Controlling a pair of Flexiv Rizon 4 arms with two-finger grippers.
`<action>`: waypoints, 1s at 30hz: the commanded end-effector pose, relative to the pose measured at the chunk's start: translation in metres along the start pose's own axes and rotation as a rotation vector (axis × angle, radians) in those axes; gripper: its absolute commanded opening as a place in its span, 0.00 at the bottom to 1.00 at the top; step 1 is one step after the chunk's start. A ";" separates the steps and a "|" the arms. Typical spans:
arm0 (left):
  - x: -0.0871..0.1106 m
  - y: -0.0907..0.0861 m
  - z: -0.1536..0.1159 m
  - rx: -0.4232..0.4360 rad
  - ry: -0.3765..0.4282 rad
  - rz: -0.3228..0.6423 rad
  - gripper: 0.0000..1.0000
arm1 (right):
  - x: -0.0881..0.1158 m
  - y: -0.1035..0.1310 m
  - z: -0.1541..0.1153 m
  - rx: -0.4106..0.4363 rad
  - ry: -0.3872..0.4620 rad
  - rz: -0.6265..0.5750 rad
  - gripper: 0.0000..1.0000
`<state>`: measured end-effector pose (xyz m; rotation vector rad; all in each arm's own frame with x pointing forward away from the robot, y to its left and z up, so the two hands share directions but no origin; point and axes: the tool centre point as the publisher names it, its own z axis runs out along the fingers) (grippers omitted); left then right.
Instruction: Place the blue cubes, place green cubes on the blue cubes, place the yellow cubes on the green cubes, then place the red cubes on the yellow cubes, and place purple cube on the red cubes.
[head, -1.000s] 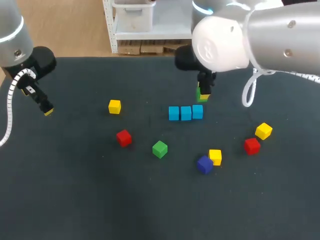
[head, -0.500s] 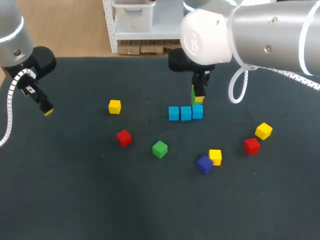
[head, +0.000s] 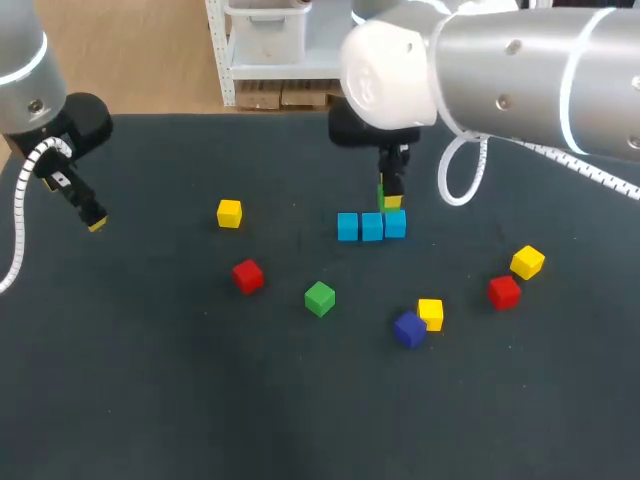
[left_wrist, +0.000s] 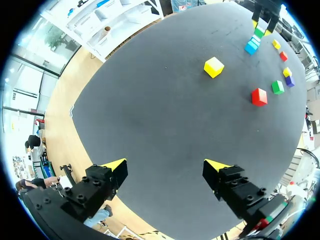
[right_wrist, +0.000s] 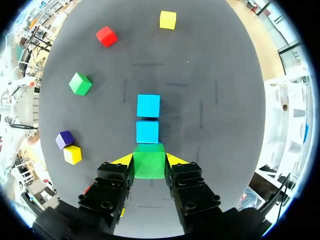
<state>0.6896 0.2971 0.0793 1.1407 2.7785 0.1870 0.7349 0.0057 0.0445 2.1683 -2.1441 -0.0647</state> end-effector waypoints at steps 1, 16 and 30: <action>-0.001 0.000 0.000 0.000 0.002 -0.001 1.00 | 0.000 0.000 0.001 -0.001 0.010 0.005 0.00; -0.001 0.000 0.000 0.000 0.002 -0.001 1.00 | -0.002 0.000 0.010 -0.018 0.004 0.043 0.00; -0.001 0.000 0.000 0.000 0.002 -0.001 1.00 | -0.003 -0.002 0.014 -0.012 -0.004 0.054 0.00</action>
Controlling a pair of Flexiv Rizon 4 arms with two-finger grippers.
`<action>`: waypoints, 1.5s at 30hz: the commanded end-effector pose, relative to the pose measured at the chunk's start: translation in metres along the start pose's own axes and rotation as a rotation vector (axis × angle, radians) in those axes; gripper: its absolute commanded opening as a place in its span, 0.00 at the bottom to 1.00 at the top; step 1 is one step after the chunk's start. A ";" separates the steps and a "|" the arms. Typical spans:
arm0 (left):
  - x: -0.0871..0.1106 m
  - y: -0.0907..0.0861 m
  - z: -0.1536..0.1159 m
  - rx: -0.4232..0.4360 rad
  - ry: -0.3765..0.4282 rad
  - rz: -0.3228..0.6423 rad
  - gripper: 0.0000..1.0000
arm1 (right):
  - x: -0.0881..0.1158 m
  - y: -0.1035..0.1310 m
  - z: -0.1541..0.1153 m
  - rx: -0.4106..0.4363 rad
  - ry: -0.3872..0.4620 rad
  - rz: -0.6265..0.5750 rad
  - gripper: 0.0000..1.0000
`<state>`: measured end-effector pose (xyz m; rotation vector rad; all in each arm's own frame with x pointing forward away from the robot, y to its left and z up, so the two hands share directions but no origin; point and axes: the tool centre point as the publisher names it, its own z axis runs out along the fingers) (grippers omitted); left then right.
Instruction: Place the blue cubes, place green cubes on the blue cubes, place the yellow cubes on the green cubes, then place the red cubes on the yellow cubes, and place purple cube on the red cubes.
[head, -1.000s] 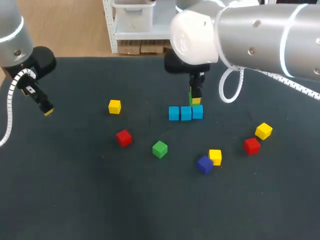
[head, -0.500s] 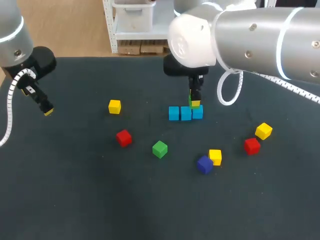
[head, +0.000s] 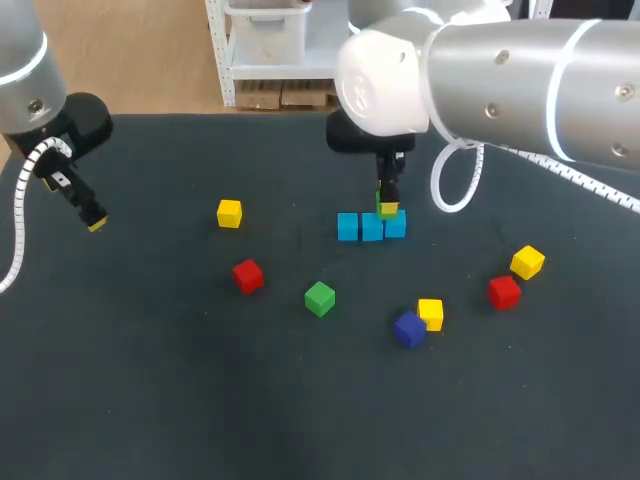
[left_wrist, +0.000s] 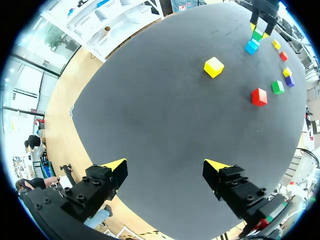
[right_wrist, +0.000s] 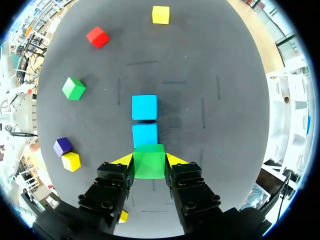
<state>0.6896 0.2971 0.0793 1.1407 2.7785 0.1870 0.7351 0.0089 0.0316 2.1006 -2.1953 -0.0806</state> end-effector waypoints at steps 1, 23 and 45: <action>-0.001 0.000 0.000 0.000 0.002 -0.001 1.00 | 0.000 -0.001 0.001 0.005 -0.001 -0.001 0.00; -0.001 0.000 0.000 0.000 0.002 -0.001 1.00 | 0.003 -0.003 0.005 0.014 0.001 0.003 0.00; -0.001 0.000 0.000 0.000 0.002 -0.001 1.00 | 0.003 0.001 0.008 0.015 0.001 -0.025 0.00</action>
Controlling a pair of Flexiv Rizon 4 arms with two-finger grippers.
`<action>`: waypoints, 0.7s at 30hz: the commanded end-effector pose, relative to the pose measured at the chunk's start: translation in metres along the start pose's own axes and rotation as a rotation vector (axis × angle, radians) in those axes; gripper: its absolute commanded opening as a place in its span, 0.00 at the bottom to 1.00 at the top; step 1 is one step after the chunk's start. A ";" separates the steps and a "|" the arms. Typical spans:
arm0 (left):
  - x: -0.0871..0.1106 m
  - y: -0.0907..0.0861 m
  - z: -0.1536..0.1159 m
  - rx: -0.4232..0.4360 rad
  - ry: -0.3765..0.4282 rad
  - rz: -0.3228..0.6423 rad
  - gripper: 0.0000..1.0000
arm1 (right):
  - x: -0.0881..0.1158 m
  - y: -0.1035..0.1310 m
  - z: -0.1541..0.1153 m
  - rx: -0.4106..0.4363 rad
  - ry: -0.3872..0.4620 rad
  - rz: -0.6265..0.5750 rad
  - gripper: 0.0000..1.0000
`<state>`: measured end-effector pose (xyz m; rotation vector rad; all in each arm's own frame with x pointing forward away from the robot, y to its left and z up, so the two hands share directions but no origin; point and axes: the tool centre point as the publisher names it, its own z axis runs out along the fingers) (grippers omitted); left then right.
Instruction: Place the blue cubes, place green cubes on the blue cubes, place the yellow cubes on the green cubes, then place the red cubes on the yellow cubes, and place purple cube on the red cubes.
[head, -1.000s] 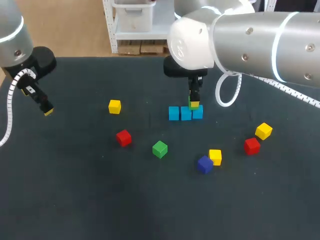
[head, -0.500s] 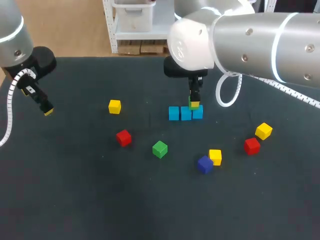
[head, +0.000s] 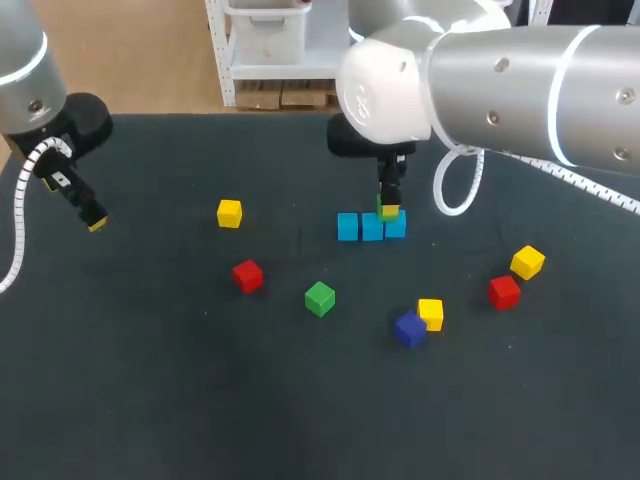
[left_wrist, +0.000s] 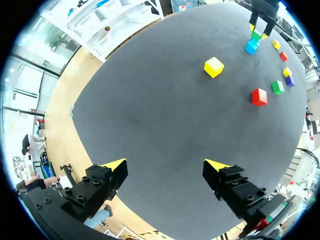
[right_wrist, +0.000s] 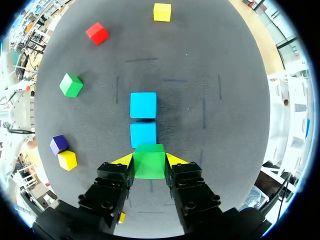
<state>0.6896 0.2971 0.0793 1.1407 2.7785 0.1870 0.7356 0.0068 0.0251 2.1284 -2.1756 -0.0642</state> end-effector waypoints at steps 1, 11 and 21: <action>-0.001 0.000 0.000 0.000 0.002 -0.001 1.00 | 0.001 0.002 0.001 0.003 -0.004 -0.005 0.00; -0.001 0.000 0.000 0.000 0.002 -0.001 1.00 | 0.001 0.002 0.003 0.005 -0.003 -0.010 0.05; -0.001 0.000 0.000 0.000 0.002 -0.001 1.00 | 0.000 0.003 0.002 0.008 -0.008 -0.017 1.00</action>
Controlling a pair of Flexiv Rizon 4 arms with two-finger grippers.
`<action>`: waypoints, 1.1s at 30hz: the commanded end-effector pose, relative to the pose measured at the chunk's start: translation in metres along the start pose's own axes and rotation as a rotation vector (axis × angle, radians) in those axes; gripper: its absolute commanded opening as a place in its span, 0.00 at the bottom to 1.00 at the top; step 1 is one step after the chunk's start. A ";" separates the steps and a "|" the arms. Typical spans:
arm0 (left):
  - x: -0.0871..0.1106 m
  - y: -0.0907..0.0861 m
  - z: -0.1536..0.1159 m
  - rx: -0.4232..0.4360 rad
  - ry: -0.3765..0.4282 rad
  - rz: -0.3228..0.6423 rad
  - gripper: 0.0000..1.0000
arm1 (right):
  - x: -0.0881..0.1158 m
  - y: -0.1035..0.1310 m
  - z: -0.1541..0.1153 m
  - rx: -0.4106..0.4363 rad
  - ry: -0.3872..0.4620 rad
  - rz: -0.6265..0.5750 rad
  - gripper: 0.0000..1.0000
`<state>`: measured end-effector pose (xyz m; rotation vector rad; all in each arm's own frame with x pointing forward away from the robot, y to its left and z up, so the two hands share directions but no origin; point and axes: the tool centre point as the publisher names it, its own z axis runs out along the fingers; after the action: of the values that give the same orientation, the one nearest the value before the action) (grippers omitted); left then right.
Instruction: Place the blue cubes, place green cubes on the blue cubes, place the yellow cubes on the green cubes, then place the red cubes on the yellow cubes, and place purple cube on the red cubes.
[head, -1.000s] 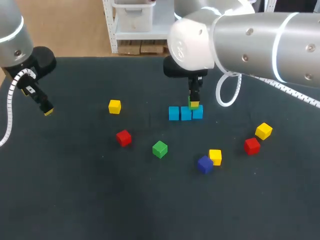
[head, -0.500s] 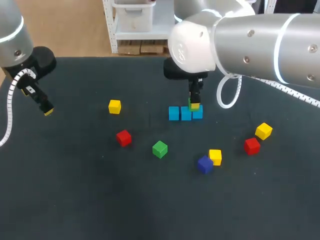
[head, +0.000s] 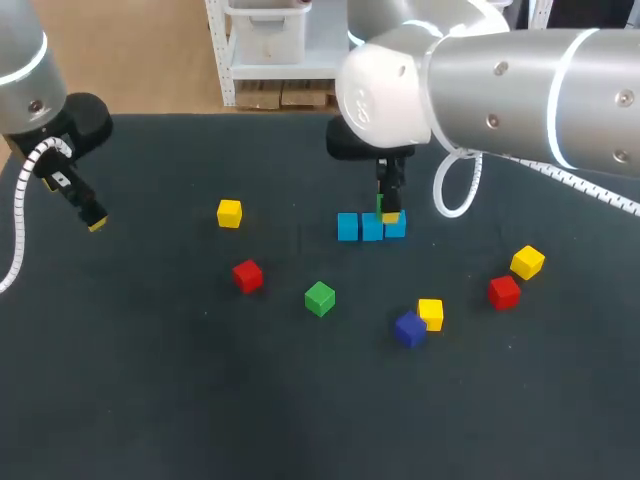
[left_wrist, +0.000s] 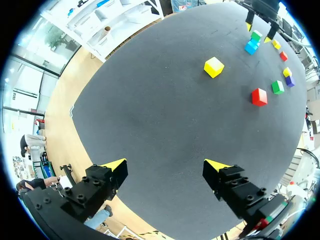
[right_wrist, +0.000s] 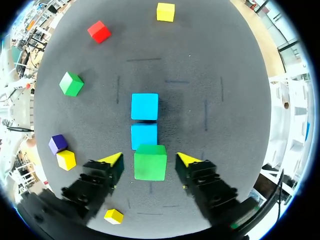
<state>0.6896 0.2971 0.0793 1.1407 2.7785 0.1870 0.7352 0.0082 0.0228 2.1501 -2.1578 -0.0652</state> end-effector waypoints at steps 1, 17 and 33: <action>-0.001 0.000 0.000 0.000 0.002 -0.001 1.00 | 0.002 0.003 -0.001 0.007 -0.010 0.003 1.00; -0.001 0.000 0.000 0.000 0.002 -0.001 1.00 | 0.002 0.004 -0.002 0.004 -0.026 0.004 0.12; -0.001 0.000 0.000 0.000 0.002 -0.001 1.00 | 0.001 0.007 -0.002 0.007 -0.030 -0.010 0.00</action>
<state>0.6896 0.2971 0.0793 1.1407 2.7785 0.1870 0.7328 0.0097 0.0247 2.1692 -2.1605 -0.0944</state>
